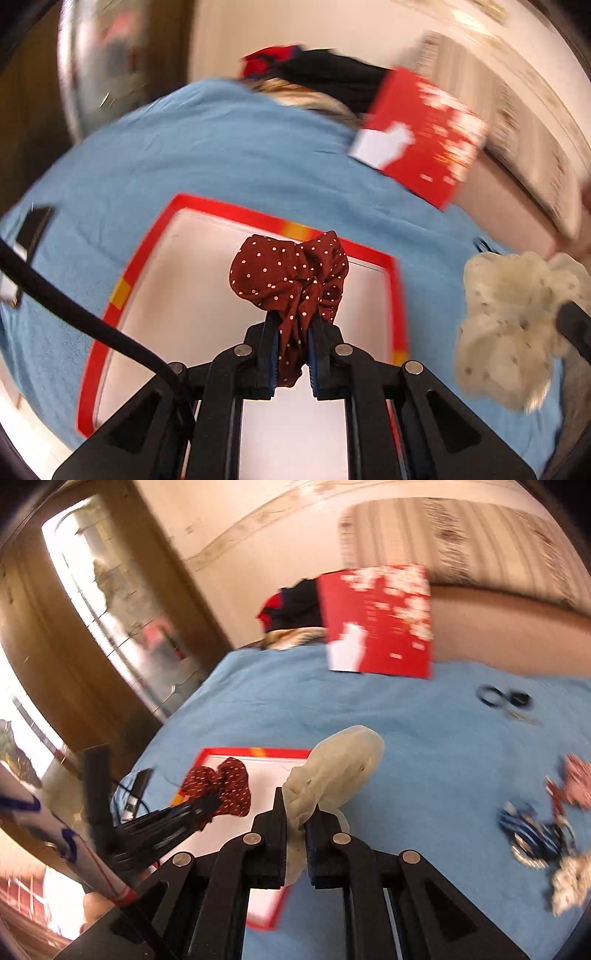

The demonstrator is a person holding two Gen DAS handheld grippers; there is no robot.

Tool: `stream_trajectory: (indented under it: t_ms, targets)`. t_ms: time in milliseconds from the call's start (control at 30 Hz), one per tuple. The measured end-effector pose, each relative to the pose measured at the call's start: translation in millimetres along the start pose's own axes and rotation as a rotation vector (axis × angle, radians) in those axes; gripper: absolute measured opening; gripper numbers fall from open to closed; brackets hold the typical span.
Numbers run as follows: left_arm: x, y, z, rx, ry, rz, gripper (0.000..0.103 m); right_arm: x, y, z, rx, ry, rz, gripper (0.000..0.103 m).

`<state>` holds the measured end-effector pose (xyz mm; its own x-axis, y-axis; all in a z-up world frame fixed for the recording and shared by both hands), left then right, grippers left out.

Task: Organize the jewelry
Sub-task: 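Carry both scrunchies into the red-rimmed white tray and open both tools, then move both open tools back toward the remaining scrunchies on the cloth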

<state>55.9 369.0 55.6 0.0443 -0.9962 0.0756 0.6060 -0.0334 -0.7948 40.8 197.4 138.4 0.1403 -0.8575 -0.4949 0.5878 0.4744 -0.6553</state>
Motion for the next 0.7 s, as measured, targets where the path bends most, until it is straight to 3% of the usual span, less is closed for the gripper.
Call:
stream_trajectory:
  t_ms: [133,233,400,467,533,700]
  targets:
    - [-41,30,-2,-0.045,-0.119,-0.001,0.012,-31,59,8,-0.051,-0.046,-0.003,0.009]
    - [-58,42,4,-0.043,-0.138,0.047,0.014,-36,106,9,-0.090,-0.060,-0.026,0.009]
    - [-70,51,4,-0.045,-0.155,0.117,0.020,-16,160,-6,-0.165,-0.033,-0.090,0.009]
    - [-72,50,6,-0.039,-0.148,0.128,0.028,-5,172,-13,-0.191,-0.014,-0.110,0.010]
    - [-71,42,7,-0.018,-0.144,0.128,0.043,3,179,-19,-0.215,-0.001,-0.118,0.013]
    - [-66,18,9,0.055,-0.147,0.143,0.049,9,166,-25,-0.206,-0.006,-0.128,0.036]
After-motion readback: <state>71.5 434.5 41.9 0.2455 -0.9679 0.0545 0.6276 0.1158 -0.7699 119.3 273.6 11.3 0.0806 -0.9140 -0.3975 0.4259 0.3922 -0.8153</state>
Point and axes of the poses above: each gripper's, at about its wrist camera, not at the fingertips, and y roughly the way its jaws point, x to its right, z to its top, the point moved 6 cm from there along y, roughly the way its jaws point, and after that the axes turned 15 degrees about y, right-handed, at the moved point
